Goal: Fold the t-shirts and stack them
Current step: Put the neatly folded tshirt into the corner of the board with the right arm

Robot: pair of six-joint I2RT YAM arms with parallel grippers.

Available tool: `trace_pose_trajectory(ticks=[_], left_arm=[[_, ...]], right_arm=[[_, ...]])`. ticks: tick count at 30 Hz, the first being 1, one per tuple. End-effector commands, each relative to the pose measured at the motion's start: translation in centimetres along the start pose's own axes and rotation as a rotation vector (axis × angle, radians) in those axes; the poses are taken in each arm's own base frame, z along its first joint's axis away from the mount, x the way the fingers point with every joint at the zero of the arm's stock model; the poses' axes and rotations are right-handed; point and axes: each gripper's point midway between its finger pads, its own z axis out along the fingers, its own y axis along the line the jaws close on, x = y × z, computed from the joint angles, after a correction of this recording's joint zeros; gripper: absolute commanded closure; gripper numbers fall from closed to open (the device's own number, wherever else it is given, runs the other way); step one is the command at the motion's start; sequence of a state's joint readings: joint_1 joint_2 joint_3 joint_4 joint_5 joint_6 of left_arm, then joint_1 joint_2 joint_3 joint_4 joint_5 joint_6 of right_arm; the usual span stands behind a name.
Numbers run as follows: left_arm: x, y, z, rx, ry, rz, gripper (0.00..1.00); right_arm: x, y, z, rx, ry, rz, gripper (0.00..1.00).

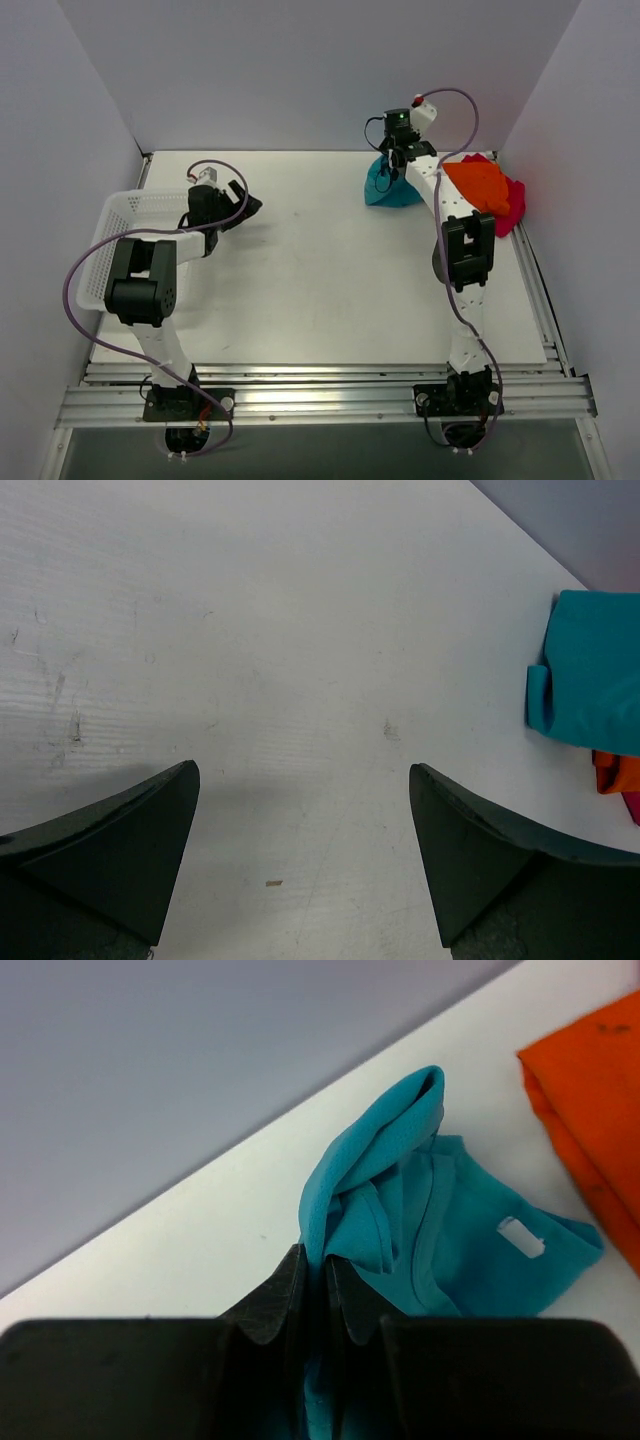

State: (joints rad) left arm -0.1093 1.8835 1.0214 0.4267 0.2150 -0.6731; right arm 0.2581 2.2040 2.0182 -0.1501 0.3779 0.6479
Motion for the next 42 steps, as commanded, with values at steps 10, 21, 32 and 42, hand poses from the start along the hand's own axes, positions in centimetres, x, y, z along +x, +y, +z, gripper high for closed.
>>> trace_pose_trajectory(ticks=[10,21,32,42], left_arm=[[-3.2,-2.0,-0.5,0.057,-0.084,0.025,0.05],[-2.3,-1.6,-0.1,0.065,-0.067,0.023,0.05],[-2.5,-2.2,-0.6,0.091,-0.068,0.012,0.05],[-2.2,-1.8,0.0,0.083,-0.059,0.011,0.05]], right_arm=[[-9.8,5.2,0.6,-0.253,-0.12,0.036,1.0],[-11.0,-11.3,1.3,0.076,-0.192,0.153,1.0],[-14.0,-24.7,4.8,0.193,-0.195,0.306,1.0],[-14.0,-28.1,4.7,0.205,-0.173,0.368,1.0]])
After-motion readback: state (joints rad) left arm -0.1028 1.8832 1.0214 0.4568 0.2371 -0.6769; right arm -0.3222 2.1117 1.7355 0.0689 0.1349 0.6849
